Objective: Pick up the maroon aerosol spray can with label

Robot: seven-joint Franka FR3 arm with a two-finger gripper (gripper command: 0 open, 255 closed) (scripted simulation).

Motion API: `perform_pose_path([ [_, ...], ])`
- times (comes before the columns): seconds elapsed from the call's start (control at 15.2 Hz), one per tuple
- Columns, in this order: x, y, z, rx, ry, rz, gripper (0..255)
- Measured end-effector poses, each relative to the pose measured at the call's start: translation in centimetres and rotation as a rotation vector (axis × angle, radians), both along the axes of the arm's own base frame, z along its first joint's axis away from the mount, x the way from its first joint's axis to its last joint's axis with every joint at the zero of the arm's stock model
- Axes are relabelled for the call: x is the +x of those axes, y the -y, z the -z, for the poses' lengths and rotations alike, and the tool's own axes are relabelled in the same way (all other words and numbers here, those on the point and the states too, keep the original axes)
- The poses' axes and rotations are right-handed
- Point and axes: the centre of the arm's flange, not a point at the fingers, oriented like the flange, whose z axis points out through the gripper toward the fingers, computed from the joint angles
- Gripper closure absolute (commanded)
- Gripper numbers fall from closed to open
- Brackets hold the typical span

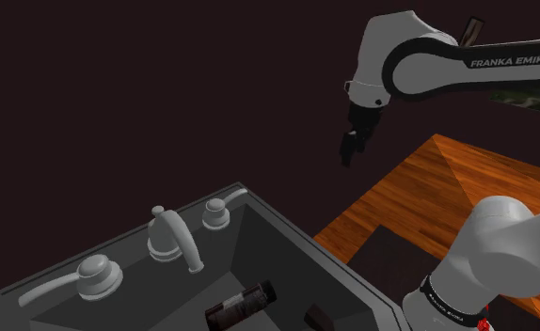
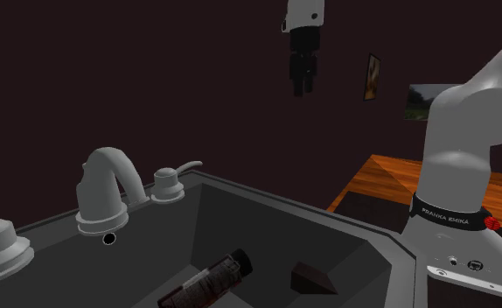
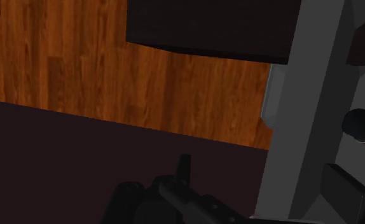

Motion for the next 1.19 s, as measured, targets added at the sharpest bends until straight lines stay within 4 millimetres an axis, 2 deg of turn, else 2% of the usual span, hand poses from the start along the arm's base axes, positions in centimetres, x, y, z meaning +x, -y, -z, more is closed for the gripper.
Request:
perform_pose_path([
  [0.2,1.3,-2.5,2.8,-0.006,0.001,-0.086,0],
  [0.66,2.8,-8.5,9.7,-0.019,0.002,-0.289,0],
  [1.19,3.0,-15.0,18.4,-0.034,0.004,-0.521,0],
])
